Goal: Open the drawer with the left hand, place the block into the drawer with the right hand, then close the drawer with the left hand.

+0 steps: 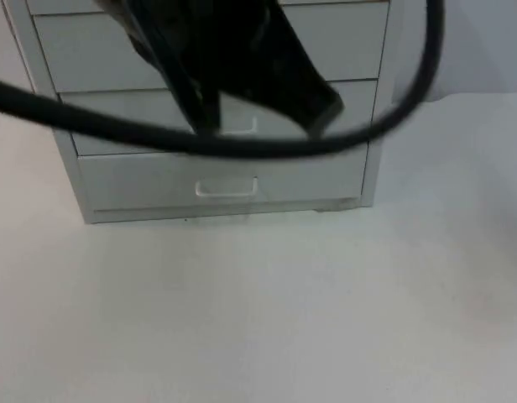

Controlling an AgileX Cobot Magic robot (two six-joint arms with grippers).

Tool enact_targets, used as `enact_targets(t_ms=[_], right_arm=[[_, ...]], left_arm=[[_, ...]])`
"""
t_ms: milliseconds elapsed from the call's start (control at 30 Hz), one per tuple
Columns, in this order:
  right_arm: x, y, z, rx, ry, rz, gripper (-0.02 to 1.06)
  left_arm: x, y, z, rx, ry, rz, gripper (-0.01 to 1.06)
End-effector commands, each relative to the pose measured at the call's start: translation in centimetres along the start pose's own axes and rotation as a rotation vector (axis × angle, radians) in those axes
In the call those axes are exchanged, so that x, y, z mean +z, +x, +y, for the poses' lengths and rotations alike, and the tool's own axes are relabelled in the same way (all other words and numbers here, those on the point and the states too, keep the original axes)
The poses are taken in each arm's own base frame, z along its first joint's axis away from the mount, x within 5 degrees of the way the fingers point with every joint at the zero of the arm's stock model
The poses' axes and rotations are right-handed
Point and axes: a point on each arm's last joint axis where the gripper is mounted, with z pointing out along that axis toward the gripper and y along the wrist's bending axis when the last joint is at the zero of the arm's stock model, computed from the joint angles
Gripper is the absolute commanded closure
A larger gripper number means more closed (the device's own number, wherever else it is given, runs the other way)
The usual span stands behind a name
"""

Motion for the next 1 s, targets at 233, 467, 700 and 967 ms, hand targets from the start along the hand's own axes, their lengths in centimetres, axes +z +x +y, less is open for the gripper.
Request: enact_targets(t_ms=[233,467,700,967], right_arm=[[-5.1,0.4,1.2,-0.096,-0.041,-0.240,0.30],[-10.2,2.2,1.0,-0.113,-0.048,-0.433,0.30],[-14.8,5.7,0.7,-0.120,-0.054,-0.569,0.30],[-17.7,9.5,0.3,-0.128,-0.058,-0.644,0.30]], left_arm=[[-6.8,0.9,3.6,-0.114,0.106,-0.128,1.05],[-8.9,3.3,4.3,-0.151,0.181,-0.236,1.05],[-10.9,7.7,4.0,-0.168,0.166,-0.296,1.05],[-13.5,10.9,3.7,-0.192,0.168,-0.381,1.05]])
